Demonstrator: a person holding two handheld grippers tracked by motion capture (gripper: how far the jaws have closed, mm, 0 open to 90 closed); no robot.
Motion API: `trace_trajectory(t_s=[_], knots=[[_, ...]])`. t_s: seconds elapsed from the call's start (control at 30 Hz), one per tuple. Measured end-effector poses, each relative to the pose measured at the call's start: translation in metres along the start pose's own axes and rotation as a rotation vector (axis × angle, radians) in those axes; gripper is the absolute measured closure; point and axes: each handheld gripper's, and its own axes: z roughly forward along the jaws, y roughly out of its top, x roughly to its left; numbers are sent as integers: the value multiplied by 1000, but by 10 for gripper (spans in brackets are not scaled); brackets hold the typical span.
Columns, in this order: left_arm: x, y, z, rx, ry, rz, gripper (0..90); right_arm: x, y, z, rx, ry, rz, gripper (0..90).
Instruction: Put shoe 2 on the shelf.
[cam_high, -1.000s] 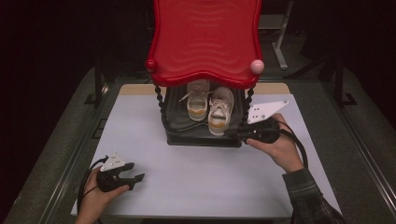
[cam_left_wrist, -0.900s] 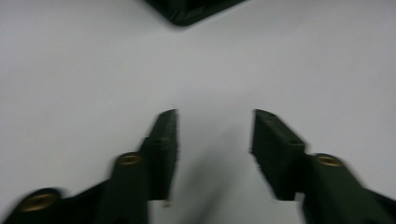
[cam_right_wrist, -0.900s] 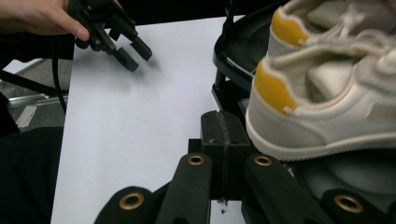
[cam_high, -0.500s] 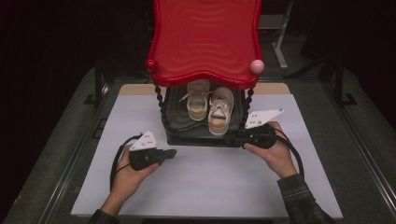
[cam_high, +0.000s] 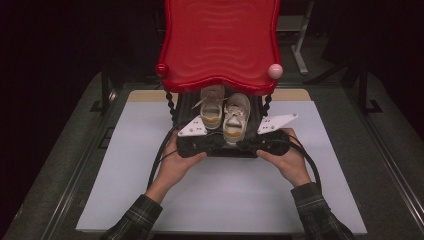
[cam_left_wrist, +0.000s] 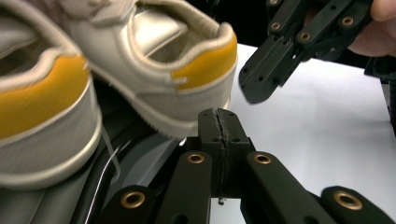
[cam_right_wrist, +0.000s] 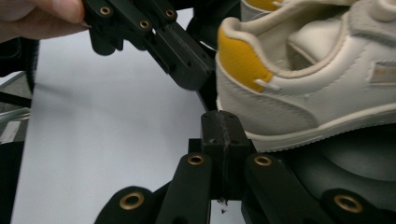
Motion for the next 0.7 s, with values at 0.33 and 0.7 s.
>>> trace_trajectory(t_s=[0.33,0.7], knots=[[1,10,13,-9,7,8,900,-8,0,-4,-10,-54,24,900],[13,15,26,-4,48,-14,900,-18,11,1,-12,-140,59,900]])
